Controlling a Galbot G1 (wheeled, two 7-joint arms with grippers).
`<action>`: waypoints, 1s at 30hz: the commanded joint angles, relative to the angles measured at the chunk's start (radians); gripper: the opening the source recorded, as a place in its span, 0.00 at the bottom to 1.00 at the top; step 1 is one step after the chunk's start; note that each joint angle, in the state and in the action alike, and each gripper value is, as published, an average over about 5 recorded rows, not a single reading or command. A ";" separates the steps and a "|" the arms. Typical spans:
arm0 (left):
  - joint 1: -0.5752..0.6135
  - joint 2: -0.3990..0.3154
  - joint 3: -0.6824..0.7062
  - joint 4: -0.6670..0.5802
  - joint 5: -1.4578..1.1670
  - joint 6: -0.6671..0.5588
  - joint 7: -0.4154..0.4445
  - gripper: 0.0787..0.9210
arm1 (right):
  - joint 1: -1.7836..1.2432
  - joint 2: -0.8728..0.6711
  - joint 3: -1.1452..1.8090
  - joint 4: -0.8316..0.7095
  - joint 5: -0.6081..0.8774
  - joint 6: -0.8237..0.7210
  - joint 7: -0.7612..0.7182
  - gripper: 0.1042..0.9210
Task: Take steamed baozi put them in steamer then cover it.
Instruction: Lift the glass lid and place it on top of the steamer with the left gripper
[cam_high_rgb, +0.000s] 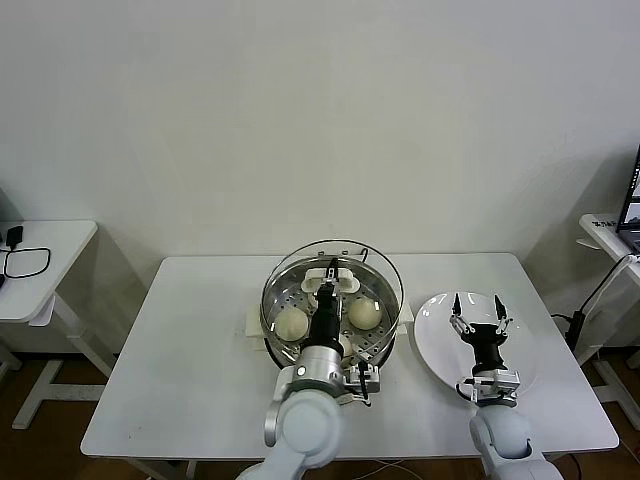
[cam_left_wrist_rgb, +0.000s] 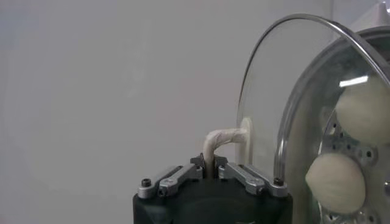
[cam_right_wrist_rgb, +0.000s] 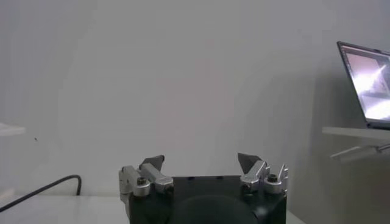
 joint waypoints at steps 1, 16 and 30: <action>-0.008 -0.037 -0.004 0.078 0.023 0.018 -0.025 0.14 | 0.004 0.003 0.000 -0.008 -0.005 0.001 0.000 0.88; 0.005 -0.031 -0.013 0.101 0.076 -0.002 0.001 0.14 | 0.020 0.003 -0.004 -0.024 -0.005 0.005 -0.002 0.88; 0.011 -0.032 -0.014 0.105 0.116 -0.020 0.016 0.14 | 0.025 0.008 -0.005 -0.030 -0.006 0.006 -0.003 0.88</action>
